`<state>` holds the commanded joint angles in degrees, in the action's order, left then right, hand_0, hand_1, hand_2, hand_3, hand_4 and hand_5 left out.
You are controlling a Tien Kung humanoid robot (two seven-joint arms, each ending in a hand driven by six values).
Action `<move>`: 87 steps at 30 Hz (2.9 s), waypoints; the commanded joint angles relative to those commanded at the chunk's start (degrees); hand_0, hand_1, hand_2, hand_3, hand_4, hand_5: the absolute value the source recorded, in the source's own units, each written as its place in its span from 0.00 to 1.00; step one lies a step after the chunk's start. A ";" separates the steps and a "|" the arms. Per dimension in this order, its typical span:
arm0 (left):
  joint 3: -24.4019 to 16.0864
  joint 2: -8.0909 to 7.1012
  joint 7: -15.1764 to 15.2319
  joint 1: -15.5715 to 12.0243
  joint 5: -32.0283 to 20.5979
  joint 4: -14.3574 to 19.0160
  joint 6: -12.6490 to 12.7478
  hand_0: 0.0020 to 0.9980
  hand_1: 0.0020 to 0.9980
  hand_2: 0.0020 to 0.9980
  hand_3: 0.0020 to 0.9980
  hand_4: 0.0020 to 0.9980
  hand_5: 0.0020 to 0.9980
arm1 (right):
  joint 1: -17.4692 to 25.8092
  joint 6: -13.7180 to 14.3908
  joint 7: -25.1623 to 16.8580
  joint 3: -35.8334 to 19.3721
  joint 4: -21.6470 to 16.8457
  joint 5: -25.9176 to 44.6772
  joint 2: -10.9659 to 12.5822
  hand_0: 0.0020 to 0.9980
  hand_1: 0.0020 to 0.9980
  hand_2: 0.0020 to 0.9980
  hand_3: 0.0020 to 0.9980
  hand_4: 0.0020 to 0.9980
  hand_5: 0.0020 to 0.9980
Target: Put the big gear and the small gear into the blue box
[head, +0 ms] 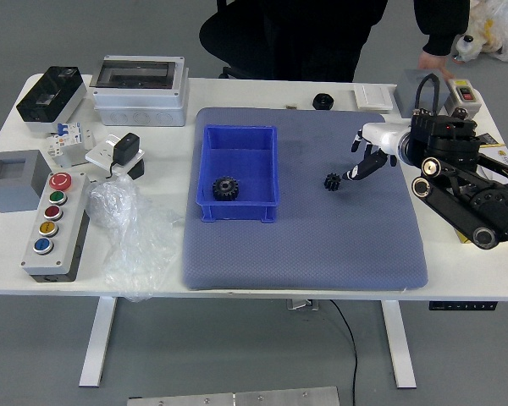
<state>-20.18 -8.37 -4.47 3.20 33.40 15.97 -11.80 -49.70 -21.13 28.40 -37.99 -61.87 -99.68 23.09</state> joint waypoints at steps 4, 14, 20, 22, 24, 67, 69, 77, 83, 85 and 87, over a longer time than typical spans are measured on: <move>-0.18 -0.02 0.02 0.15 0.14 0.02 0.01 0.87 0.84 0.84 0.80 0.61 0.38 | -0.06 0.45 -0.51 0.12 1.14 0.42 0.07 0.36 0.45 0.59 0.71 0.81 0.37; 0.00 0.10 0.01 0.10 0.00 0.00 -0.01 0.87 0.84 0.84 0.80 0.61 0.38 | -1.02 0.75 -1.41 1.04 4.11 2.21 -1.28 0.40 0.47 0.61 0.70 0.80 0.35; 0.07 0.10 0.02 0.08 -0.07 -0.02 0.02 0.87 0.84 0.84 0.80 0.61 0.38 | -1.56 1.00 -1.85 1.37 5.69 3.28 -2.53 0.43 0.48 0.61 0.71 0.79 0.35; 0.12 0.11 0.02 0.06 -0.10 -0.02 0.03 0.87 0.84 0.84 0.80 0.61 0.38 | -1.68 1.09 -1.97 1.40 6.13 3.52 -2.88 0.43 0.48 0.61 0.71 0.79 0.35; 0.16 0.17 0.01 0.07 -0.12 -0.03 0.03 0.87 0.84 0.84 0.80 0.61 0.38 | -1.81 1.16 -2.07 1.34 6.54 3.69 -3.26 0.43 0.48 0.61 0.71 0.79 0.35; 1.54 1.19 0.02 0.84 -0.49 -0.04 0.02 0.87 0.84 0.84 0.80 0.61 0.38 | -2.49 4.21 -6.61 0.92 15.43 8.85 -8.29 0.59 0.57 0.68 0.70 0.76 0.30; 1.62 1.17 0.02 0.84 -0.49 -0.04 0.02 0.87 0.84 0.84 0.80 0.61 0.38 | -2.56 4.36 -6.85 1.00 15.81 9.07 -8.34 0.59 0.58 0.69 0.70 0.76 0.30; 2.06 1.15 0.02 0.83 -0.57 -0.04 0.03 0.87 0.84 0.84 0.80 0.61 0.38 | -2.91 4.93 -7.56 1.31 17.22 9.64 -8.78 0.59 0.59 0.69 0.70 0.76 0.30; 2.14 1.17 0.02 0.91 -0.60 -0.03 0.03 0.87 0.84 0.84 0.80 0.61 0.38 | -2.93 5.20 -7.82 1.39 17.87 9.96 -9.12 0.60 0.59 0.70 0.70 0.76 0.29; 2.11 1.17 0.02 0.93 -0.59 -0.03 0.03 0.87 0.84 0.84 0.80 0.61 0.38 | -2.87 5.25 -7.88 1.36 18.04 10.04 -9.18 0.60 0.59 0.70 0.70 0.76 0.29; 2.08 1.17 0.02 0.93 -0.57 -0.03 0.03 0.87 0.84 0.84 0.80 0.61 0.38 | -2.78 5.31 -7.91 1.29 18.10 10.06 -9.24 0.60 0.59 0.70 0.70 0.76 0.28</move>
<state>-18.10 -7.21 -4.45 4.13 32.83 15.95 -11.77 -52.48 -15.82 20.48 -36.70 -43.76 -89.63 13.86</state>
